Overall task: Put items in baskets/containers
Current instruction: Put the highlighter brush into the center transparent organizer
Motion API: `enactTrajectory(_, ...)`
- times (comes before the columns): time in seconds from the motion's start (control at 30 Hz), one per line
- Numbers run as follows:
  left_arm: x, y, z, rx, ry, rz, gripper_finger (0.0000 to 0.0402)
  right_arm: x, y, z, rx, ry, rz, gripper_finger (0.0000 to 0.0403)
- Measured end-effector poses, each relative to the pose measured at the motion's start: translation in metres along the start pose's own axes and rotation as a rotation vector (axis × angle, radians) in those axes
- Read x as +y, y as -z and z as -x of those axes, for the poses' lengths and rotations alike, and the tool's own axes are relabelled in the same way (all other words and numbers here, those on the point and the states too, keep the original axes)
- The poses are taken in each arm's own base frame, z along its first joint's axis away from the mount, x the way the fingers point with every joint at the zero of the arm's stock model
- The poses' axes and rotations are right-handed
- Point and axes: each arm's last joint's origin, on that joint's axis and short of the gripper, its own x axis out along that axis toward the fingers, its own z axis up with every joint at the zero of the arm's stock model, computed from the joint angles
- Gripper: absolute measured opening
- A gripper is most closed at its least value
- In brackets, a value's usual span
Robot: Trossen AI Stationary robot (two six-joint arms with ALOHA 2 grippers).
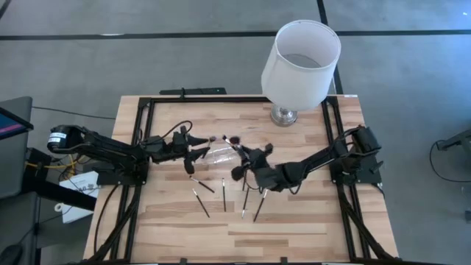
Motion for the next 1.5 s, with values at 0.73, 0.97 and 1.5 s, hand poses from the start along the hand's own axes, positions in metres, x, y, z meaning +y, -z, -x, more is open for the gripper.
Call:
enactTrajectory(0.73,-0.007,-0.02,0.003,-0.188,0.207,0.092,0.0154,-0.007,-0.042,-0.036,-0.195,-0.513,-0.14,0.0043)
enactTrajectory(0.97,-0.006,-0.022,0.003,-0.214,0.189,0.096,0.0154,-0.01,-0.046,-0.041,-0.222,-0.596,-0.163,0.0039)
enactTrajectory(1.5,-0.006,-0.027,0.004,-0.267,0.183,0.025,0.0154,-0.001,-0.05,-0.045,-0.147,-0.594,-0.151,0.0041)
